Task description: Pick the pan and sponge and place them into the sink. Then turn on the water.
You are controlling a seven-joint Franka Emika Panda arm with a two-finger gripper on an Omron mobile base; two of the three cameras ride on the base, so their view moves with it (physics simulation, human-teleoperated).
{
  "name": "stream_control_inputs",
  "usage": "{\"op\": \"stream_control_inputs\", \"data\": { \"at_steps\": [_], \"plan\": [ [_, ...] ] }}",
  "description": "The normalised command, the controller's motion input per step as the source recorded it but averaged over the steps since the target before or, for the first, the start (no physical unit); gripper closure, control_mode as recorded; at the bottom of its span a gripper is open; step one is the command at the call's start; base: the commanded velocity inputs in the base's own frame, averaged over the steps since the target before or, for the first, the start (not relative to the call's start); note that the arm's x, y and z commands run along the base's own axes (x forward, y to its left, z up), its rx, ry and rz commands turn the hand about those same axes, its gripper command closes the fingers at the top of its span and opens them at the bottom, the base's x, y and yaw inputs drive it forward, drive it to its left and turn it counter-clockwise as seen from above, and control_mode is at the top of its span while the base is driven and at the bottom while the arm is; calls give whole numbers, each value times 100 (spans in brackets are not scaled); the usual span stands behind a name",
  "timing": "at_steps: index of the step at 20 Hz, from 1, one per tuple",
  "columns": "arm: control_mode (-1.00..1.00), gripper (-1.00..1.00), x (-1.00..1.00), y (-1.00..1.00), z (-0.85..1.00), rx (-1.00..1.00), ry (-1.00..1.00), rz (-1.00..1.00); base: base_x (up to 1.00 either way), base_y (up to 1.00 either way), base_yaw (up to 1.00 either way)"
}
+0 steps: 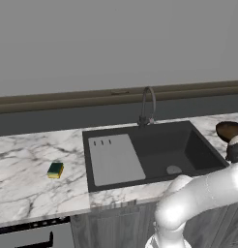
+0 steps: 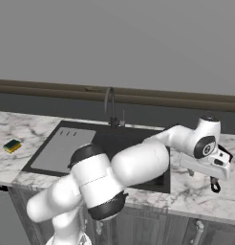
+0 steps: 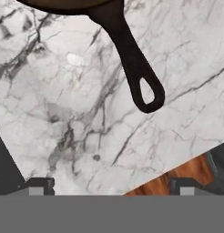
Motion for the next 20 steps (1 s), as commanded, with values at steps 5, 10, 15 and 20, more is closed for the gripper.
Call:
{"op": "stream_control_inputs", "data": {
  "at_steps": [5, 10, 15, 20],
  "plan": [
    [-100, -100, 27, -28, -17, 1, 0, 0, 0, 0, 0],
    [-100, -100, 26, -22, -27, 0, 0, 0, 0, 0, 0],
    [-100, -100, 24, -19, -34, 0, 1, 0, 0, 0, 0],
    [-100, -100, 20, -24, -23, 0, 0, 0, 0, 0, 0]
  ]
}}
